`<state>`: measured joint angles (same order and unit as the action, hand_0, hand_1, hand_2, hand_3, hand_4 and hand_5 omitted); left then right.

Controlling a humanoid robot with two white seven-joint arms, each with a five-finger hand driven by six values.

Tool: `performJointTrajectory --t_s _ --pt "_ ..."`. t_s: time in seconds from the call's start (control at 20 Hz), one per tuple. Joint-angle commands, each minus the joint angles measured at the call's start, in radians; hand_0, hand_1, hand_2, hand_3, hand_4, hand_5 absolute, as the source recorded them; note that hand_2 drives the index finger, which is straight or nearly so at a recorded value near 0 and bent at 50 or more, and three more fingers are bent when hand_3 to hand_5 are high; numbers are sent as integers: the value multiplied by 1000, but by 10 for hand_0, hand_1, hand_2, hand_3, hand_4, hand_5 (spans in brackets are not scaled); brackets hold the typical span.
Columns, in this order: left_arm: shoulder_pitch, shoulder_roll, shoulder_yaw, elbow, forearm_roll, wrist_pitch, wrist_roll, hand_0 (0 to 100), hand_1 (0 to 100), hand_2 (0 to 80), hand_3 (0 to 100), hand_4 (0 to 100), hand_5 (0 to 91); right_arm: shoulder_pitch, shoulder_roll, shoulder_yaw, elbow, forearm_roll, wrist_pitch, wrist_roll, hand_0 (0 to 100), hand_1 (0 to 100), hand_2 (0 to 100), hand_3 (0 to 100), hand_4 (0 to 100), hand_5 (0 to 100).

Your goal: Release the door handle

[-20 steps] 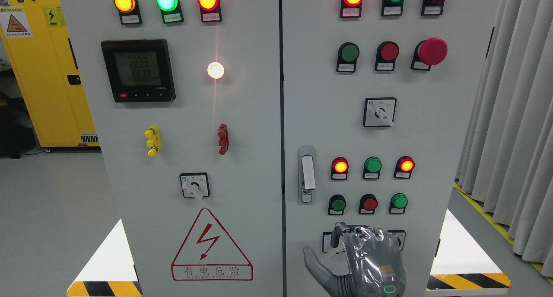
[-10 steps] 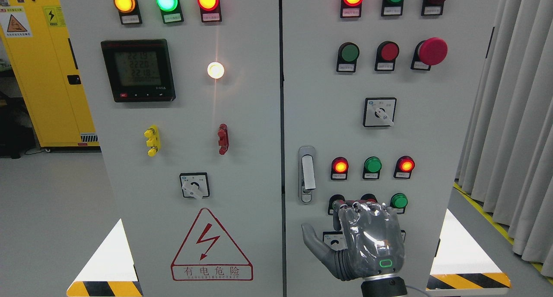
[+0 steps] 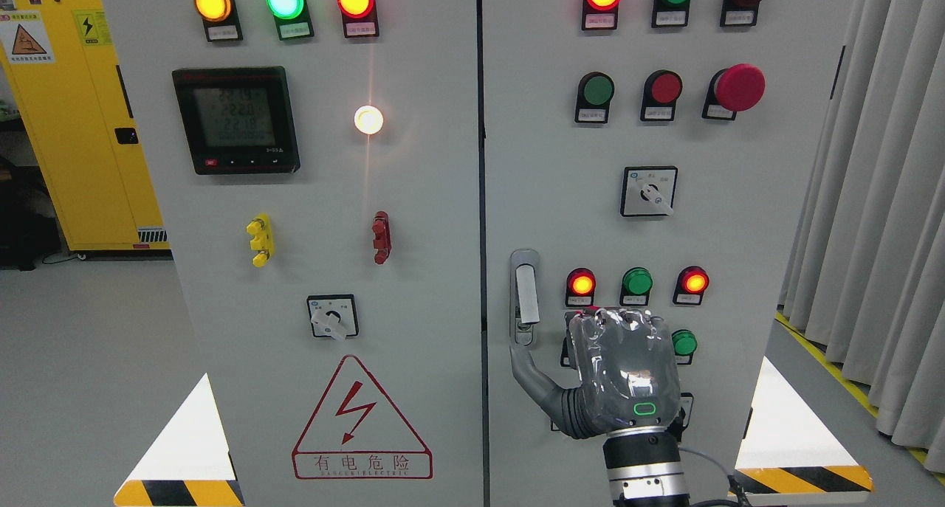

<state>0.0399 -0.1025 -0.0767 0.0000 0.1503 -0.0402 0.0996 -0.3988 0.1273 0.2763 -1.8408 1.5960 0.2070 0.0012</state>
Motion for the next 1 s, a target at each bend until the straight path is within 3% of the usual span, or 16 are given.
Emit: performJointTrajectory --t_s 0.0,0.95 --pt "0 1 0 -15 0 0 0 120 556 0 0 0 0 -31 8 32 60 6 5 3 203 204 1000 1000 1000 1000" --pt "0 1 0 -15 0 0 0 120 556 0 0 0 0 -98 8 21 103 -5 32 5 209 178 1000 1000 1000 1000"
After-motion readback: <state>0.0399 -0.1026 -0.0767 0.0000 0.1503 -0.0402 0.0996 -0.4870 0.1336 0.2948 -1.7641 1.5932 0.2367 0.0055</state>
